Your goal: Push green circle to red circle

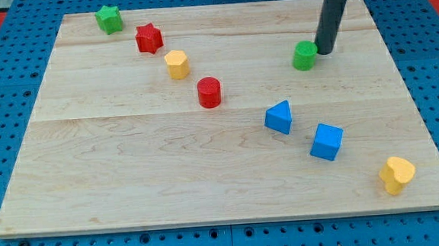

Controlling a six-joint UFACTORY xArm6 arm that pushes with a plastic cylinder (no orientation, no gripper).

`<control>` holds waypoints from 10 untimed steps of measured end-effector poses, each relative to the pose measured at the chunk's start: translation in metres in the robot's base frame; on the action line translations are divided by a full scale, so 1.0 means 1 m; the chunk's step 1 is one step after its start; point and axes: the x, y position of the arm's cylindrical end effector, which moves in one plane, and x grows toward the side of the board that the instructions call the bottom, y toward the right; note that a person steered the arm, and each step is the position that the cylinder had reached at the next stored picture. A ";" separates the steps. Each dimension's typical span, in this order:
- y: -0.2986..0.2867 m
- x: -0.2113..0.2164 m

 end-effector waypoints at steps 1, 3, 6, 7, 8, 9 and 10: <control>0.007 0.007; 0.003 0.005; -0.044 0.019; -0.047 0.035; -0.076 0.039; -0.105 0.032; -0.107 0.009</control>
